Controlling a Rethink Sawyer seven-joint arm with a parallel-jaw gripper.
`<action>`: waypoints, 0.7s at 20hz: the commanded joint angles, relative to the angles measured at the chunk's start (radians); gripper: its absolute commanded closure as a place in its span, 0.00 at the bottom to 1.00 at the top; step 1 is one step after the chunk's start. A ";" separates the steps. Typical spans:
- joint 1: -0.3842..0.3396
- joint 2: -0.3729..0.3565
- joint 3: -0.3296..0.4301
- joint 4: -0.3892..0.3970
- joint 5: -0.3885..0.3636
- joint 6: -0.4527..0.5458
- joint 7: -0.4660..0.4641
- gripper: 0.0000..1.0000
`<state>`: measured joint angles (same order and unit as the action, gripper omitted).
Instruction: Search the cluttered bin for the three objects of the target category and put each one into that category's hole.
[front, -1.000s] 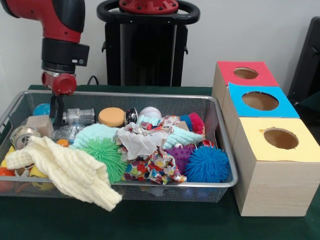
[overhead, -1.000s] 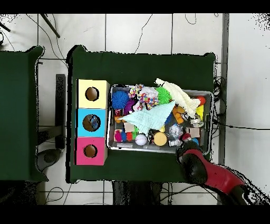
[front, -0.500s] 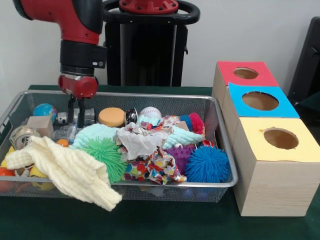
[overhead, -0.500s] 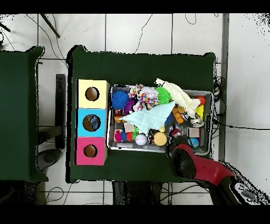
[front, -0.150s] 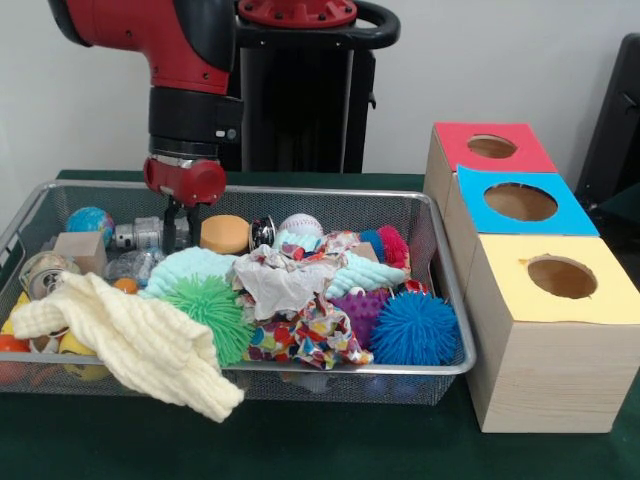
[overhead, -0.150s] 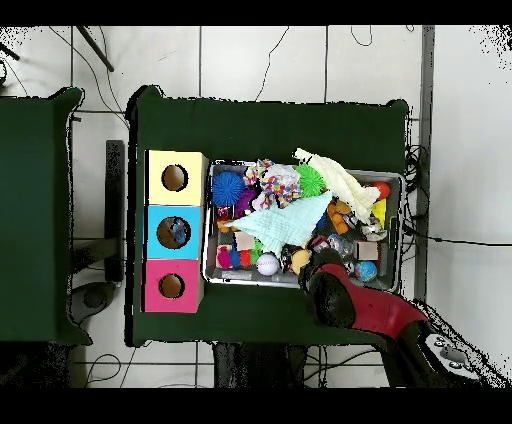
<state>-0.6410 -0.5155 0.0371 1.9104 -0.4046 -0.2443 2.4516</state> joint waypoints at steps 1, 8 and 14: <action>-0.019 0.009 0.035 -0.041 0.057 0.050 0.106 0.00; 0.009 0.021 -0.003 -0.037 0.076 0.015 0.111 0.00; 0.008 0.028 -0.016 -0.027 0.067 -0.012 0.110 0.00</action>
<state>-0.6399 -0.5120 0.0314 1.9103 -0.3836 -0.2443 2.4516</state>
